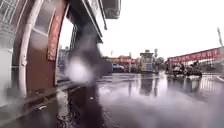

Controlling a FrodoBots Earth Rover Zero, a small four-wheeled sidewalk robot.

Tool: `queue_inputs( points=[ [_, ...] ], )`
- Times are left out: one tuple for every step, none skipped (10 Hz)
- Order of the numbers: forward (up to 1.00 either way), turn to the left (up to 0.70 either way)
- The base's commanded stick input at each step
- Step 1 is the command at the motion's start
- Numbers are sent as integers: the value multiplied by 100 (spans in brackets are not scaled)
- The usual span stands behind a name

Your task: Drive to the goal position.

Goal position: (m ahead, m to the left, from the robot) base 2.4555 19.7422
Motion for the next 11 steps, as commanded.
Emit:
queue_inputs(
  points=[
    [100, -40],
    [100, -32],
    [100, -13],
    [100, 0],
    [100, 0],
    [100, 0],
    [100, 0],
    [100, 0],
    [100, 0],
    [100, 0],
    [100, 0]
  ],
)
